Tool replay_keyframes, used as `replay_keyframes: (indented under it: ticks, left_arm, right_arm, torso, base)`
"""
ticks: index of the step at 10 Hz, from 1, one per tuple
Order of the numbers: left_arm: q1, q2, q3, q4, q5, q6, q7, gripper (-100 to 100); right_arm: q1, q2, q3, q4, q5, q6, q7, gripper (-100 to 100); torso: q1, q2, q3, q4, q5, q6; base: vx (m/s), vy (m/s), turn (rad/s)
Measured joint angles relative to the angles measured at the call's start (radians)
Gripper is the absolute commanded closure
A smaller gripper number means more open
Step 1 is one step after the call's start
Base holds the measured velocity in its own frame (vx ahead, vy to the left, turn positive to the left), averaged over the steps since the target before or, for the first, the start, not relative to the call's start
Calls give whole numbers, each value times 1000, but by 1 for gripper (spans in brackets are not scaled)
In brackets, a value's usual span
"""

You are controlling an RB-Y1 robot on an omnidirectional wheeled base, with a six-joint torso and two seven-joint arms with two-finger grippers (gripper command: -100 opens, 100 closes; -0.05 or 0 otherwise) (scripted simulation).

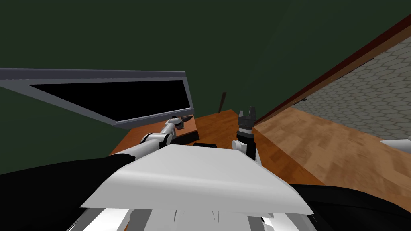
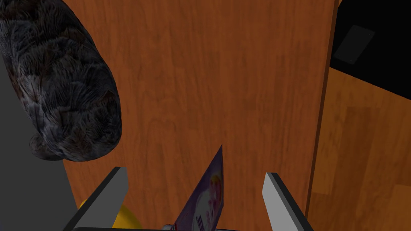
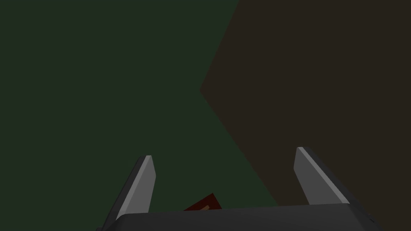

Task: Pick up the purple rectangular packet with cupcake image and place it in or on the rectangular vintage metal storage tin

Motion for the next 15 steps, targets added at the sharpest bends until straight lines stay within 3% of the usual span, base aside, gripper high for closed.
replay_keyframes:
  ticks: [2, 4, 5, 7, 9, 10, 14, 15]
  left_arm:
    - [-28, 15, -5, 63, 13, 29, -2, -100]
    - [-39, 33, -8, 85, 27, 77, 1, -100]
    - [-68, 52, -10, 138, 42, 97, -6, -100]
    - [-86, 73, -13, 181, 58, 132, -10, -100]
    - [-87, 88, -18, 181, 66, 176, -1, -100]
    - [-121, 105, -20, 248, 77, 181, -10, -100]
    - [-126, 147, -25, 253, 98, 259, -2, -100]
    - [-149, 162, -26, 294, 105, 266, -8, -100]
  right_arm:
    - [0, 0, 0, 0, 0, 0, 0, 0]
    - [0, 0, 0, 0, 0, 0, 0, 0]
    - [0, 0, 0, 0, 0, 0, 0, 0]
    - [0, 0, 0, 0, 0, 0, 0, 0]
    - [0, 0, 0, 0, 0, 0, 0, 0]
    - [0, 0, 0, 0, 0, 0, 0, 0]
    - [0, 0, 0, 0, 0, 0, 0, 0]
    - [0, 0, 0, 0, 0, 0, 0, 0]
  torso:
    - [0, -1, 0, 0, 0, 0]
    - [0, 0, 0, 0, 0, 0]
    - [0, -1, -1, 0, 0, 0]
    - [0, 0, 0, 0, 0, 0]
    - [-1, 1, 1, 0, 0, 0]
    - [-1, 0, 0, 0, 0, 0]
    - [-1, 1, 1, 0, 0, 0]
    - [-1, 1, 1, 0, 0, 0]
  base:
    - [56, 10, -8]
    - [60, 6, -9]
    - [54, 3, -4]
    - [39, 6, -3]
    - [46, -1, -8]
    - [44, 1, -4]
    - [37, -2, -6]
    - [3, -5, 10]
